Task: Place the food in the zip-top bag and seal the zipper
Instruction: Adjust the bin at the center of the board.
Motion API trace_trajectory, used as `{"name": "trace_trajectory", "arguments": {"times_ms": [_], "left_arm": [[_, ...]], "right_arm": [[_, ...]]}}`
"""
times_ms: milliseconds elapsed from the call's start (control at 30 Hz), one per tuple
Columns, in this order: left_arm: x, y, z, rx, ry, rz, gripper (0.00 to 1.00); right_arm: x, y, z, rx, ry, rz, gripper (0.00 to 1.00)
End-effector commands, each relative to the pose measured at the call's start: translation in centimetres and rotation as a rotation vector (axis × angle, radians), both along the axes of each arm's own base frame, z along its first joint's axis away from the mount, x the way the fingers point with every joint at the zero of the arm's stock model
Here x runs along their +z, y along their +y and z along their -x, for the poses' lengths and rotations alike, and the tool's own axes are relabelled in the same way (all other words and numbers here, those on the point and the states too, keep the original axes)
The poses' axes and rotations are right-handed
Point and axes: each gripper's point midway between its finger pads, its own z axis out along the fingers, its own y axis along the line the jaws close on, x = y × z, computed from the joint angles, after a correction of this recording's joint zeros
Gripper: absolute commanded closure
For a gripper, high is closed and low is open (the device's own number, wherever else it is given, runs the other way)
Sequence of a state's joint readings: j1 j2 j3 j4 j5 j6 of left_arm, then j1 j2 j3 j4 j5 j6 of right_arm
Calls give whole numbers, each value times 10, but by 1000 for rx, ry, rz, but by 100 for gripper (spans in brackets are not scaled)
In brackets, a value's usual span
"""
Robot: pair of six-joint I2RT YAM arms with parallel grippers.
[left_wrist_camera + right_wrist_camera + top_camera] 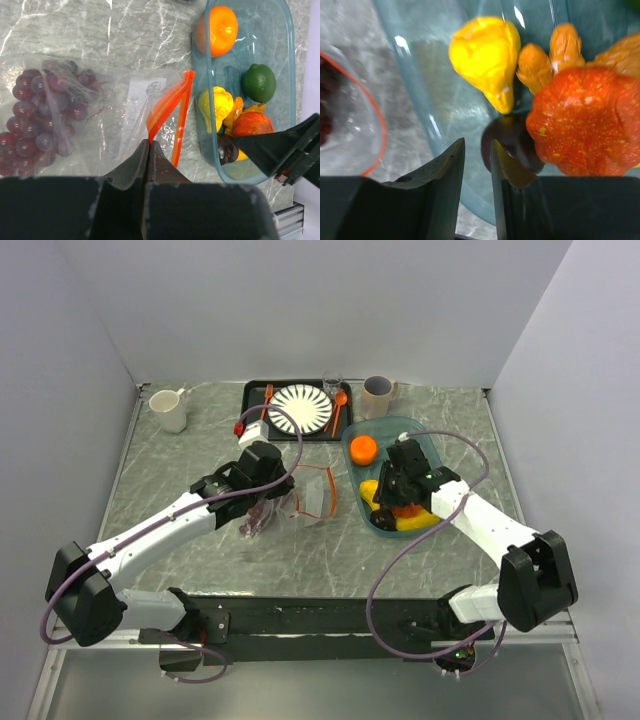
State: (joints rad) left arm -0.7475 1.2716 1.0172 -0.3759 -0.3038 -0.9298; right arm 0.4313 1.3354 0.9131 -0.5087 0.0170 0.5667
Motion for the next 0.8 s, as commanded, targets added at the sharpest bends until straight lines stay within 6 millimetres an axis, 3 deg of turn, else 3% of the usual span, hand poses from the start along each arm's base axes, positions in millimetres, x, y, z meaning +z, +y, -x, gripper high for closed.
{"name": "trace_trajectory", "arguments": {"times_ms": [0, 333, 433, 667, 767], "left_arm": [[15, 0, -3, 16, -38, 21, 99], [13, -1, -3, 12, -36, 20, 99], [13, 0, -2, 13, -33, 21, 99], [11, 2, -2, 22, -28, 15, 99], [12, 3, -2, 28, -29, 12, 99]], "right_arm": [[-15, 6, 6, 48, 35, -19, 67], [-30, 31, 25, 165, 98, -78, 78], [-20, 31, 22, 153, 68, -82, 79], [-3, 56, 15, 237, 71, -166, 78], [7, 51, 7, 187, 36, -145, 78]]}}
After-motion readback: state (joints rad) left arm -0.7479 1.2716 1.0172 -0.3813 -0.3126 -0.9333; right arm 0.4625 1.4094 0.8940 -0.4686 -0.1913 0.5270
